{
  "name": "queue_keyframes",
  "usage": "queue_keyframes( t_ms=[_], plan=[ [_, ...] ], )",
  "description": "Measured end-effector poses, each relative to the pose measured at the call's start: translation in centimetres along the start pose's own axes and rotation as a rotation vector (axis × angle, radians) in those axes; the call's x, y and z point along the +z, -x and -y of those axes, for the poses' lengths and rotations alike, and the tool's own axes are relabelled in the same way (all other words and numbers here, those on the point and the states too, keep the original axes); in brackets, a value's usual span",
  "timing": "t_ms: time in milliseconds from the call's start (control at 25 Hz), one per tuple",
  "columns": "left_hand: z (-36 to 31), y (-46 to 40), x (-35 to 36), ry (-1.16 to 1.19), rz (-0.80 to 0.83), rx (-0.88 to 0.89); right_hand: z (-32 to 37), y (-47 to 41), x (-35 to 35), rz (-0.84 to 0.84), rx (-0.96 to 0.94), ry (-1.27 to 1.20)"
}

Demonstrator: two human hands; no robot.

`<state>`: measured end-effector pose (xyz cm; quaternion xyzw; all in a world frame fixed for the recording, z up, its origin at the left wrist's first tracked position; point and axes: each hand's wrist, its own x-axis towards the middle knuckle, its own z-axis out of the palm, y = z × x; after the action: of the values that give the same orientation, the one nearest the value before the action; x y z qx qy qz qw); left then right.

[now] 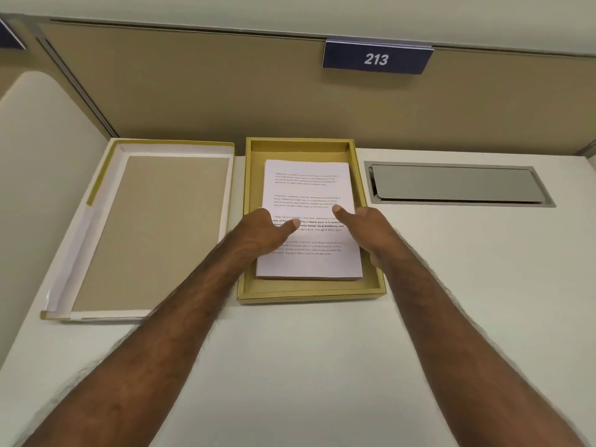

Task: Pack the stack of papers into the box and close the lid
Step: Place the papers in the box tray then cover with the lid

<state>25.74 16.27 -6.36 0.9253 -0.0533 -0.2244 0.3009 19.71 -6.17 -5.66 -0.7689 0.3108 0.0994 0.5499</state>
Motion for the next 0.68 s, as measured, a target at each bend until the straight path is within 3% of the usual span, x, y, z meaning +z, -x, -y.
queue_keyframes(
  t_ms=[160, 320, 680],
  plan=[
    [0.0, -1.4, 0.2, 0.127, -0.048, -0.083, 0.1, -1.2, 1.8, -0.055, -0.033, -0.086],
    [0.5, -2.1, 0.8, 0.097, -0.127, -0.127, 0.1, -2.3, 2.8, -0.138, -0.046, -0.075],
    [1.3, -2.2, 1.0, 0.077, -0.101, -0.126, 0.8, -2.6, 3.0, -0.227, -0.074, 0.111]
  ],
)
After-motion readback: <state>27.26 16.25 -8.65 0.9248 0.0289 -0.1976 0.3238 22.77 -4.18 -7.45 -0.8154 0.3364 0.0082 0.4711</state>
